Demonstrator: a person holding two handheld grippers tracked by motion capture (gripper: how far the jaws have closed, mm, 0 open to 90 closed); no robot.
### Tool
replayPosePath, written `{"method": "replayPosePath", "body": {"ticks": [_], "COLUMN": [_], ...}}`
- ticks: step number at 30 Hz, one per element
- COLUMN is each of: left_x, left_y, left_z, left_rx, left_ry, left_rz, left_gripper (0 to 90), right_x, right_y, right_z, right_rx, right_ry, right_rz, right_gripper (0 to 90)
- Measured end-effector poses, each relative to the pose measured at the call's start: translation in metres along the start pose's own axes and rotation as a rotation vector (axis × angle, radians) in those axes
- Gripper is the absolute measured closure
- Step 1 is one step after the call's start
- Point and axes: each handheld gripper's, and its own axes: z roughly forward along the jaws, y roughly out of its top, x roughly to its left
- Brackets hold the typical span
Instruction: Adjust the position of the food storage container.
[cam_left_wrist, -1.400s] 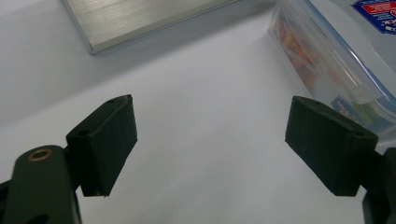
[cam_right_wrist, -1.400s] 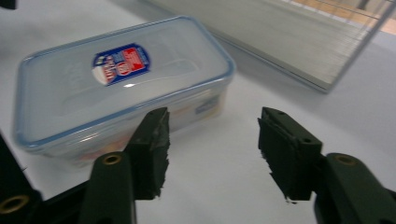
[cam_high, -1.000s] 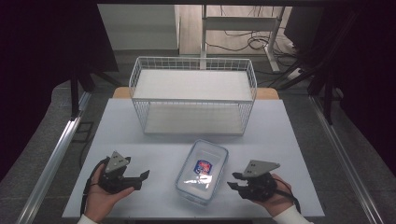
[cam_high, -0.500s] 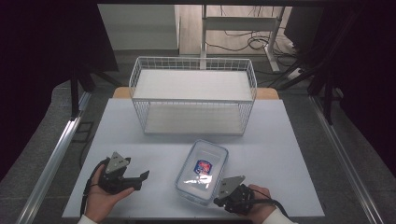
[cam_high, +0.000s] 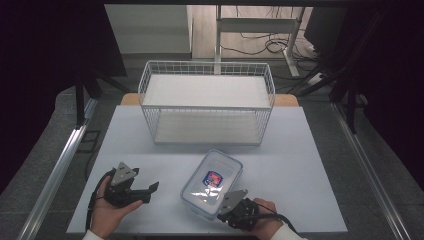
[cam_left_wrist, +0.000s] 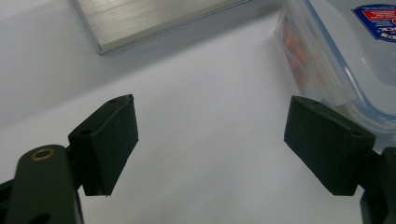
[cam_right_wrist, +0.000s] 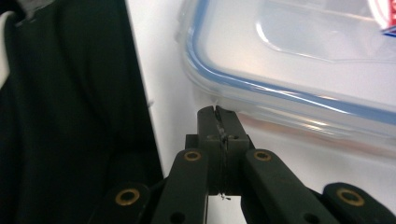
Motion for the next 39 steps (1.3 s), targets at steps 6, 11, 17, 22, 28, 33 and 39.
{"method": "replayPosePath", "body": {"ticks": [6, 11, 17, 22, 28, 33, 39], "left_x": [0.002, 0.004, 0.008, 0.009, 0.011, 0.012, 0.012], "left_y": [-0.001, -0.001, -0.002, -0.002, -0.003, -0.004, -0.004], "left_z": [0.0, 0.0, -0.002, -0.003, -0.004, -0.005, -0.005], "left_rx": [-0.002, -0.003, -0.013, -0.013, -0.014, -0.013, -0.015], "left_ry": [-0.005, 0.001, 0.011, 0.011, 0.017, 0.019, 0.022], "left_rz": [-0.014, -0.017, -0.034, -0.033, -0.038, -0.041, -0.04], "left_gripper": [17.5, 17.4, 17.5, 17.6, 17.6, 17.6, 17.6], "right_x": [0.009, 0.014, 0.018, 0.019, 0.02, 0.02, 0.029], "right_y": [0.015, 0.027, 0.04, 0.055, 0.071, 0.075, 0.073], "right_z": [0.02, 0.031, 0.044, 0.055, 0.069, 0.074, 0.051], "right_rx": [-0.038, -0.053, -0.08, -0.101, -0.124, -0.125, -0.147], "right_ry": [-0.039, -0.047, -0.06, -0.06, -0.069, -0.075, -0.033], "right_rz": [0.052, 0.073, 0.088, 0.104, 0.097, 0.09, 0.062], "right_gripper": [88.8, 88.8, 88.8, 88.8, 88.8, 88.8, 88.8]}}
